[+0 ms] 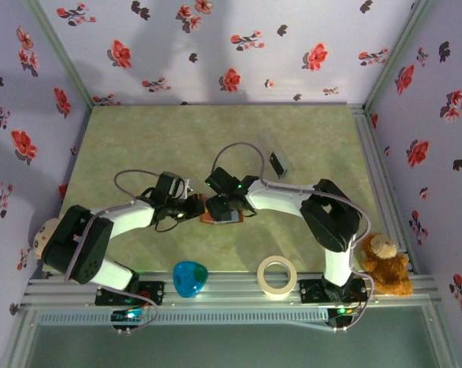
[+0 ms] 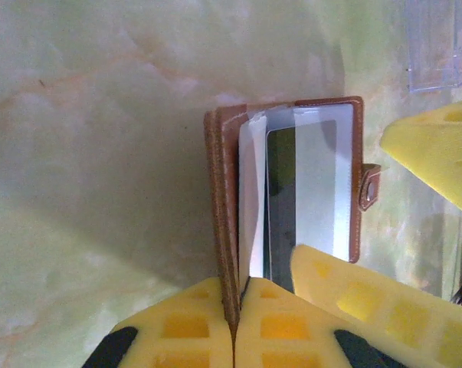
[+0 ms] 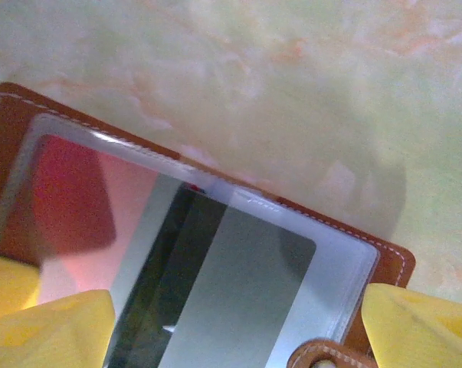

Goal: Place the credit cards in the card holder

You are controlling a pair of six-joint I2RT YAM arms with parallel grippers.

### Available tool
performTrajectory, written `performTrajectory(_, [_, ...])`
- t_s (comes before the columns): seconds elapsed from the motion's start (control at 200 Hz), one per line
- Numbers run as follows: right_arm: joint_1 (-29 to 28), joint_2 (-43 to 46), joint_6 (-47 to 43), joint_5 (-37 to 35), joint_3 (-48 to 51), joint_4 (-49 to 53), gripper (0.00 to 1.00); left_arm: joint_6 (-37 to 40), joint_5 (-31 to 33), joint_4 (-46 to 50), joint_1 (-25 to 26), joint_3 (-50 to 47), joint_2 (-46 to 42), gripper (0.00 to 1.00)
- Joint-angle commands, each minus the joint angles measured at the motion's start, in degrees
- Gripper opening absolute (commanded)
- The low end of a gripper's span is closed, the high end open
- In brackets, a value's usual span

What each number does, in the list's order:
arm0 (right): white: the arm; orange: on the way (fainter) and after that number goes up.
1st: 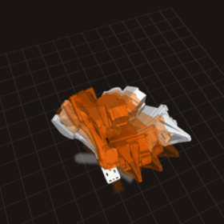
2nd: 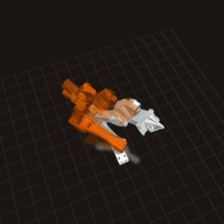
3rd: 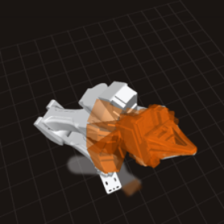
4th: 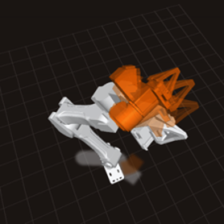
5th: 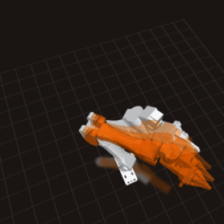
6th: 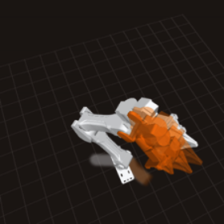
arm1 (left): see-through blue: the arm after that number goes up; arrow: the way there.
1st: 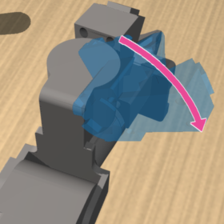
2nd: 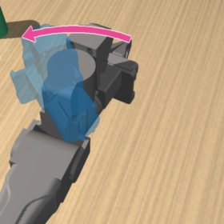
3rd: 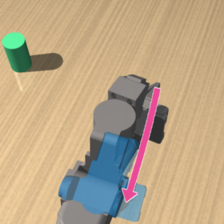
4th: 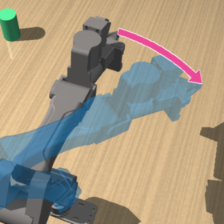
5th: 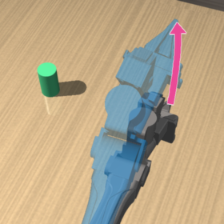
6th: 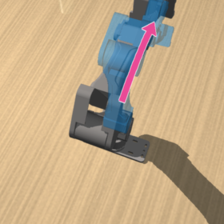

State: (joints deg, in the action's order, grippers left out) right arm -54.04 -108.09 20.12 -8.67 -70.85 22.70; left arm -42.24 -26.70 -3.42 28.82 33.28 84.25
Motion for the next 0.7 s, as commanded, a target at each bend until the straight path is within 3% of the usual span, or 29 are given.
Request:
performTrajectory(0.0, [-0.1, -1.9, 1.2, -6.1, -0.4, 2.3, 0.85, -0.2, 0.3, 2.6, -0.2, 0.5, -0.7, 0.0])
performTrajectory(0.335, [-0.2, 0.9, 4.3, -10.1, 5.0, 2.5, 0.86, -1.2, 1.8, 4.2, -0.5, 0.3, -2.0, 0.0])
performTrajectory(0.695, [-0.2, 4.3, 2.5, -3.2, 4.3, 1.3, 0.86, -1.8, 2.1, 4.1, -0.4, -0.4, -3.0, 0.0])
